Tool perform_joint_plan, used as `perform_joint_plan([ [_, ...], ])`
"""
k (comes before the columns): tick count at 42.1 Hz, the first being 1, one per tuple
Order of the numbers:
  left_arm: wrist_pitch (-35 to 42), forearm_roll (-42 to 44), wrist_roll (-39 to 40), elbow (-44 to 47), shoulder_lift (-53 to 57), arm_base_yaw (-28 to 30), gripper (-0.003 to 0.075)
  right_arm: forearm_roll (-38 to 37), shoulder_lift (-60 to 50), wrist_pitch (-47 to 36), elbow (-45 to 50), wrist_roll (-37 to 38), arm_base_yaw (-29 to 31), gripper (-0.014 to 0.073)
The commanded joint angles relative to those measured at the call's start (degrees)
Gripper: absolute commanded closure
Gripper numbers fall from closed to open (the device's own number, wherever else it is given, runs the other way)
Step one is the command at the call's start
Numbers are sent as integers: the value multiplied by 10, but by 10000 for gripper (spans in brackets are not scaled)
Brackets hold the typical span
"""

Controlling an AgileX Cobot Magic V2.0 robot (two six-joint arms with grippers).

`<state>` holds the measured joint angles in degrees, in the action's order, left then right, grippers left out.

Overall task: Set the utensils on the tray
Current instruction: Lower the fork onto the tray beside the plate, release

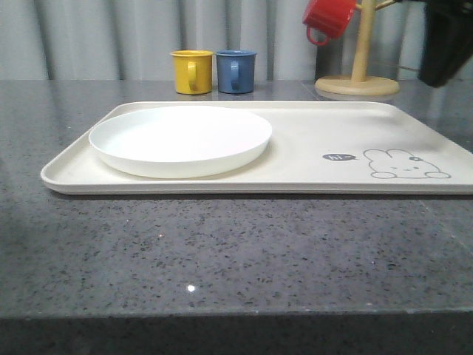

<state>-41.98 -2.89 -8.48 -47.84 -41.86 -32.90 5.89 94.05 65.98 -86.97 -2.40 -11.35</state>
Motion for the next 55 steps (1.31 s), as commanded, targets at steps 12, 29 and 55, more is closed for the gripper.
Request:
perform_joint_plan([
  [12, 36, -3, 4, -15, 1, -4, 302, -59, 85, 58, -138, 172, -144, 657],
  [29, 36, -3, 4, -15, 1, -4, 302, -76, 156, 17, -147, 359, -144, 655],
  [55, 36, -3, 4, -15, 1, -4, 302, -82, 69, 36, -147, 216, -141, 278],
])
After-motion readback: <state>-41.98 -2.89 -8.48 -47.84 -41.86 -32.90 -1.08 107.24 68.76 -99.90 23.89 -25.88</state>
